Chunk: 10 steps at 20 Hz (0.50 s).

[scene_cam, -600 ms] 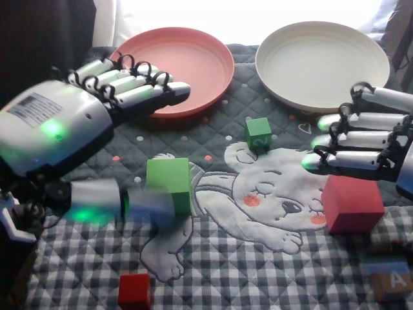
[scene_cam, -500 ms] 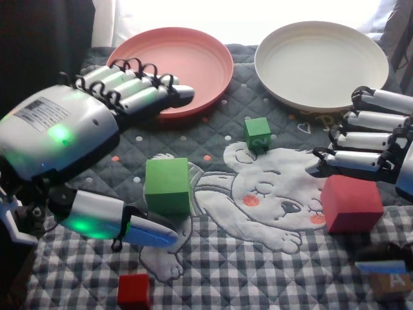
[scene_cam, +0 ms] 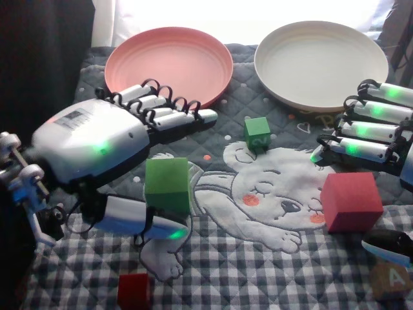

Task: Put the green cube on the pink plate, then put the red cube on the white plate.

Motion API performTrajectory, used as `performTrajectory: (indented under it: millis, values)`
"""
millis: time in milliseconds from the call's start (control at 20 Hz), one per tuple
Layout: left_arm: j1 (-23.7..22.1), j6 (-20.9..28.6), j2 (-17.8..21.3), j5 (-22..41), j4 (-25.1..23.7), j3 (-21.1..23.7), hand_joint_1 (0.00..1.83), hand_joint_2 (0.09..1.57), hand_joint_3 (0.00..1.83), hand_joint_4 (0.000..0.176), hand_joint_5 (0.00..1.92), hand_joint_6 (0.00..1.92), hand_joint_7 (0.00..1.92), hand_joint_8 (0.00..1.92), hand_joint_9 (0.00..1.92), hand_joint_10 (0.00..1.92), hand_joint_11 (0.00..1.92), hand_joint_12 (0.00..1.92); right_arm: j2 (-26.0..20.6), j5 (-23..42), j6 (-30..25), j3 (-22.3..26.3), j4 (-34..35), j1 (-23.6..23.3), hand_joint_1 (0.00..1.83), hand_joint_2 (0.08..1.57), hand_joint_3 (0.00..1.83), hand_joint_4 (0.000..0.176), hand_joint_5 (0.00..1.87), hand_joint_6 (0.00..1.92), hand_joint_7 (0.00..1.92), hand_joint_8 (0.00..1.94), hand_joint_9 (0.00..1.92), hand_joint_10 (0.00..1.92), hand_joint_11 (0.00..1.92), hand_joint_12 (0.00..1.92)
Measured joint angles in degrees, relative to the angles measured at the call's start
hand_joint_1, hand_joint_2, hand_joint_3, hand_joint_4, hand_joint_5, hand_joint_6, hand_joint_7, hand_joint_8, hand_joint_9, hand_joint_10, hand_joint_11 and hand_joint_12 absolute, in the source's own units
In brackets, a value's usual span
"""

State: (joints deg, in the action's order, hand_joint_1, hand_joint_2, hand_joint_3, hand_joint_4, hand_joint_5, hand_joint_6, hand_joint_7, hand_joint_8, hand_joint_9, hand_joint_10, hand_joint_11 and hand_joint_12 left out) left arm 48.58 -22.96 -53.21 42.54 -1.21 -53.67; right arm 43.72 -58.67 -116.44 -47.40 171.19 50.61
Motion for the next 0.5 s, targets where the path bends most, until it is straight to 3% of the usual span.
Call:
performTrajectory:
  millis: [200,400,500]
  values:
    - [-0.5,0.0,-3.5,-4.8,1.0,-3.6,0.8,0.93,0.01,0.0,0.47,0.04,0.55,0.08,0.31,0.93,0.18,1.6,0.1,-0.1,0.0,0.0,0.0,-0.5,0.74,0.73,0.54,0.0,0.33,0.8,0.36,0.77,0.11,1.09,0.0,1.64]
    - [-0.5,0.0,-5.0,-6.4,1.5,-5.0,0.85,1.0,0.01,0.0,0.59,0.06,0.65,0.12,0.42,0.89,0.28,1.54,0.4,0.0,0.0,0.0,0.0,-0.5,0.71,0.8,0.41,0.0,0.34,0.79,0.37,0.63,0.08,0.98,0.0,1.55]
    - [-0.6,0.3,-5.2,-6.4,2.3,-5.6,1.03,1.11,0.02,0.0,0.72,0.09,0.78,0.16,0.56,0.86,0.41,1.51,0.4,0.0,0.0,0.0,0.0,-0.5,0.7,0.8,0.41,0.0,0.33,0.82,0.36,0.67,0.07,1.03,0.0,1.6]
